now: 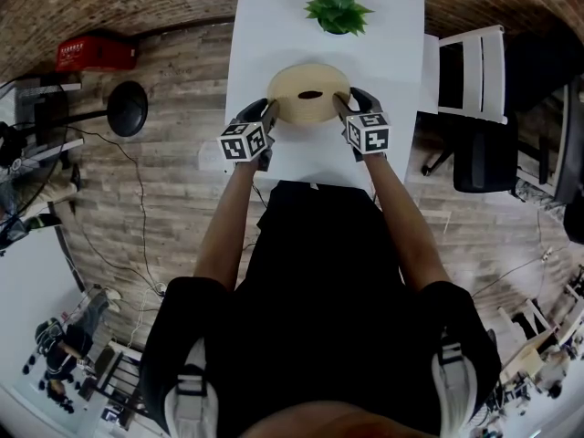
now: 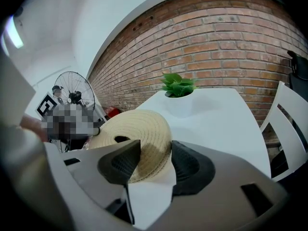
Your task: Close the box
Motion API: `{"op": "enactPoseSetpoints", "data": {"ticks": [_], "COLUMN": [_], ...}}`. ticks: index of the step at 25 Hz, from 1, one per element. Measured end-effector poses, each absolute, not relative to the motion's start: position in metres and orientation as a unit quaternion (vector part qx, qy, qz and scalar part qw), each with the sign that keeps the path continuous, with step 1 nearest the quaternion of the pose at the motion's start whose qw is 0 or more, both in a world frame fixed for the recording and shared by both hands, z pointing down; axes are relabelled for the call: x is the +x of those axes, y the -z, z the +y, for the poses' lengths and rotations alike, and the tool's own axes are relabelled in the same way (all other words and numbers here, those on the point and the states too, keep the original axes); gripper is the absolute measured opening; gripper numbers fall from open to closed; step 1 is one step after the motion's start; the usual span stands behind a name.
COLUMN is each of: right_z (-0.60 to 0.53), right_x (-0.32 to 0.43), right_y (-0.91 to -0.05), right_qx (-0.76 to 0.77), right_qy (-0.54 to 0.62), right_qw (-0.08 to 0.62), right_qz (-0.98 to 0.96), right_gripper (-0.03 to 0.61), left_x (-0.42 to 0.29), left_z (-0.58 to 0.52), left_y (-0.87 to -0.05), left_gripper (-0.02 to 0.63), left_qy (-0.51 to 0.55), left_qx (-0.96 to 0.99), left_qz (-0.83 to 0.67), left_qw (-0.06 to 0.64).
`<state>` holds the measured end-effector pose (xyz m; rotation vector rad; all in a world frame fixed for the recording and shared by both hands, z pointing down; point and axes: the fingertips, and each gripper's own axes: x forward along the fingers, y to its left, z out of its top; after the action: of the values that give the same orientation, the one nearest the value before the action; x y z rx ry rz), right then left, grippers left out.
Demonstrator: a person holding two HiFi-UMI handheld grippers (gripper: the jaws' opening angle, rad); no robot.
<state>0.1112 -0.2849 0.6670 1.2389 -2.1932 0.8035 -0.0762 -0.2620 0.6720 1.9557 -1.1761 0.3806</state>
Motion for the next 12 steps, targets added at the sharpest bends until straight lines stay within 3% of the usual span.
{"op": "enactPoseSetpoints", "data": {"ticks": [12], "right_z": [-0.2855], "right_x": [0.1147], "right_y": [-0.6723], "right_qx": [0.454], "right_qy": [-0.307], "right_qw": [0.247], "right_qz": [-0.800], "right_gripper": [0.201], "left_x": [-0.0772], "left_z": [-0.2635], "left_y": [-0.6760], "left_gripper": [0.158], "left_qy": [-0.155], "left_qx": [0.773], "left_qz": [-0.471], "left_qw": [0.395]}}
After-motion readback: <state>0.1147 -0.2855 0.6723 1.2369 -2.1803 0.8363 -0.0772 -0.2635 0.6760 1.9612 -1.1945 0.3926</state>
